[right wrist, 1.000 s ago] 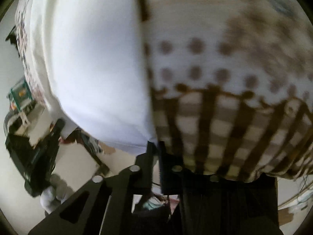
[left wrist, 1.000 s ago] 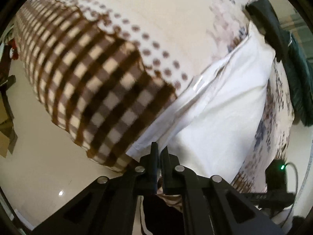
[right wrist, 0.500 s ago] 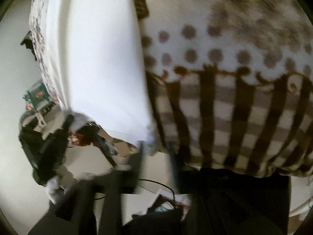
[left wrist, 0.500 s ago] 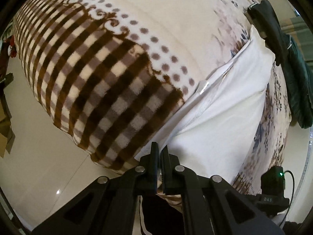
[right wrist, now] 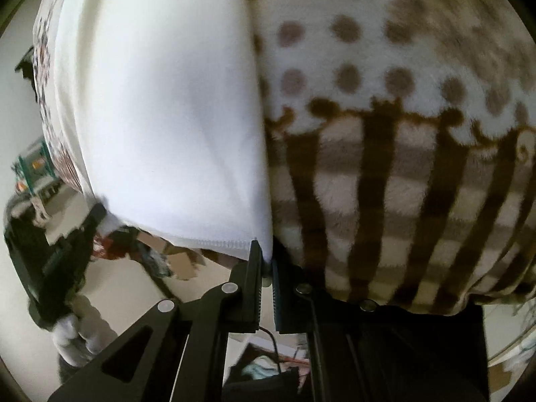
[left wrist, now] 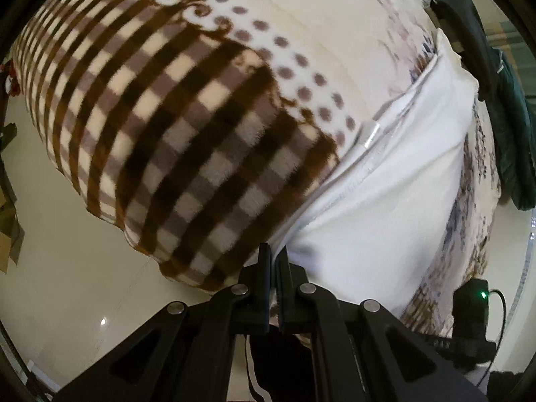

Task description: Fold small clothes

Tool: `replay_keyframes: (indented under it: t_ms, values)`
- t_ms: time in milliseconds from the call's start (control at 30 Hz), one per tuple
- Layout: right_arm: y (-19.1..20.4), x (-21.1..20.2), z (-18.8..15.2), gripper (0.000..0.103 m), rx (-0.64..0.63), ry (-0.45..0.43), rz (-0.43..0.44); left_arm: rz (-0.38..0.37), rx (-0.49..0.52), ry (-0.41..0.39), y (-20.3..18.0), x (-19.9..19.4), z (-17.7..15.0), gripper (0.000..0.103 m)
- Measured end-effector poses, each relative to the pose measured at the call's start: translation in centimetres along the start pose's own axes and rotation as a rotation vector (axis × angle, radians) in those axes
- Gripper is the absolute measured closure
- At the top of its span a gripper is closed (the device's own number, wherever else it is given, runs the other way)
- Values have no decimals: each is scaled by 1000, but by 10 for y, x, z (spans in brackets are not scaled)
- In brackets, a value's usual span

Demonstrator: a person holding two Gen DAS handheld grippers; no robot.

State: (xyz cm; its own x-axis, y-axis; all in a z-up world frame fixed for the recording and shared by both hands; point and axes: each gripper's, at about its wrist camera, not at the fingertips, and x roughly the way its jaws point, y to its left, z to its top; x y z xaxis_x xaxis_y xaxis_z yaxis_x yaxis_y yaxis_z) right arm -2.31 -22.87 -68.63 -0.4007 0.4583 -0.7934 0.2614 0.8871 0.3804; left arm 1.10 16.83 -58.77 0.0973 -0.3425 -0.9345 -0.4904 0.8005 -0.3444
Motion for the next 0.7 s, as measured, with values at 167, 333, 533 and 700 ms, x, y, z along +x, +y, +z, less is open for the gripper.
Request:
replay_keyframes:
  t_ms: [167, 333, 533, 700]
  values:
    - [25, 8, -3, 98, -59, -12, -47, 62, 109, 46, -8, 17, 4, 97]
    - [34, 14, 5, 62, -57, 49, -3, 73, 89, 104, -17, 19, 11, 84]
    - [44, -40, -1, 34, -72, -93, 48, 2, 77, 49, -46, -19, 18, 61]
    - [55, -103, 22, 34, -65, -240, 106, -116, 136, -78, -119, -52, 68, 35]
